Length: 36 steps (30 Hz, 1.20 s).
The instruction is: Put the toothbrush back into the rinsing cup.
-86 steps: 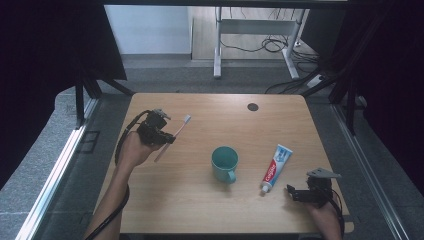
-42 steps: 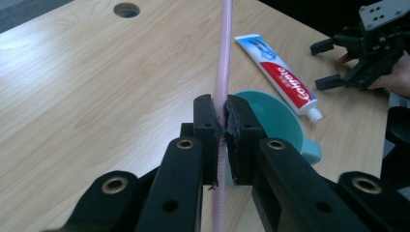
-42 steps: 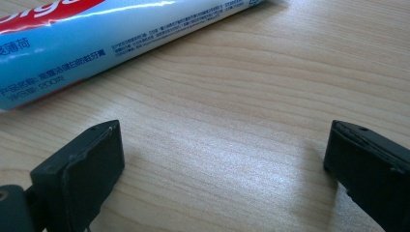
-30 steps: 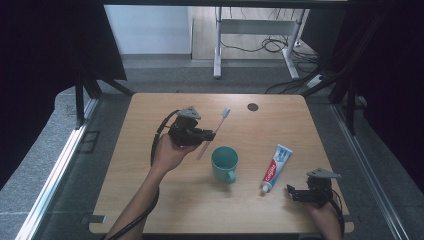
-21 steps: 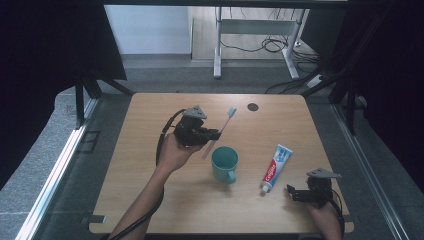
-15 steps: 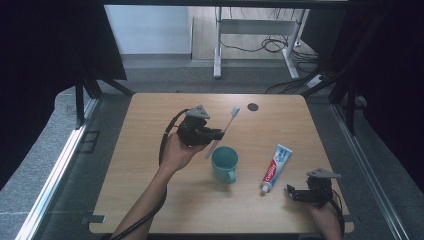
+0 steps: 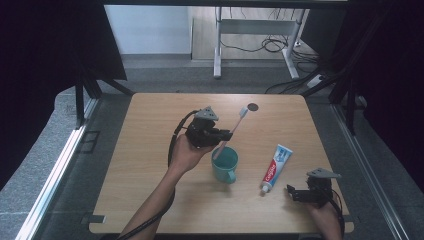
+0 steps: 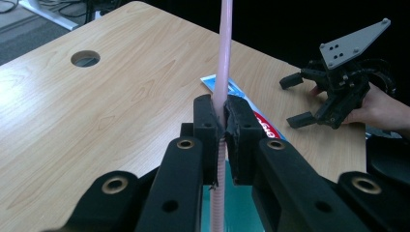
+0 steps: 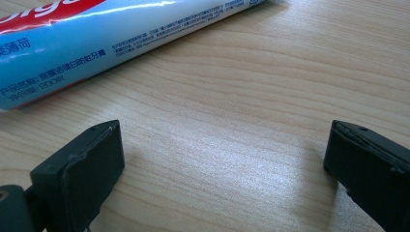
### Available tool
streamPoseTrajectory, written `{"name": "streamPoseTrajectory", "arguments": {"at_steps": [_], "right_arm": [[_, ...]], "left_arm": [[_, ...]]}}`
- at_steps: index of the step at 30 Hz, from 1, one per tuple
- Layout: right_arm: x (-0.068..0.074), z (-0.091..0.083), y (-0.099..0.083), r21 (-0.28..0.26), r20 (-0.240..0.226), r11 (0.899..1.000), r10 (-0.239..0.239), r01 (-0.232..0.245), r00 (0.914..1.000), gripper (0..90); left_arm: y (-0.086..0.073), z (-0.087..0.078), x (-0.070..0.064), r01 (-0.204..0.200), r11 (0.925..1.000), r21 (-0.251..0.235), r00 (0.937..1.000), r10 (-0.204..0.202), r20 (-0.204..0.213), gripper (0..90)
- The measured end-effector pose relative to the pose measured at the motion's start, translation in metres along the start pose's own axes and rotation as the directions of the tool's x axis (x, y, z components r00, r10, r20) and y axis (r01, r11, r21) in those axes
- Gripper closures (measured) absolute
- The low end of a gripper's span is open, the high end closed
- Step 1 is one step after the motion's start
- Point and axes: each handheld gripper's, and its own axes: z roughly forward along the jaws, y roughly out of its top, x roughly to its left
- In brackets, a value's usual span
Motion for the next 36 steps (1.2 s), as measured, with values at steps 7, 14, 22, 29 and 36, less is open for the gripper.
{"name": "streamPoseTrajectory", "arguments": {"at_steps": [7,14,22,29,36], "right_arm": [[0.0,0.0,0.0,-0.001,-0.002,1.0,0.001,-0.001,1.0,0.0],[0.0,0.0,0.0,-0.001,-0.003,1.0,0.0,0.0,1.0,0.0],[0.0,0.0,0.0,-0.001,-0.003,1.0,-0.001,0.001,1.0,0.0],[0.0,0.0,0.0,-0.001,-0.005,1.0,-0.001,0.001,1.0,0.0],[0.0,0.0,0.0,-0.002,-0.005,1.0,-0.003,0.003,1.0,0.0]], "left_arm": [[-0.003,0.011,-0.004,-0.007,1.0,-0.003,1.0,0.007,0.006,84.2],[-0.009,0.02,-0.007,-0.013,0.9999,-0.007,0.9999,0.013,0.007,84.2],[-0.019,0.027,-0.006,-0.011,0.9999,0.002,0.9999,0.011,0.001,84.1],[-0.029,0.034,-0.006,-0.007,0.9998,0.019,1.0,0.007,-0.002,84.1],[-0.036,0.038,-0.007,-0.01,0.9995,0.029,0.9999,0.01,-0.011,84.1]]}}
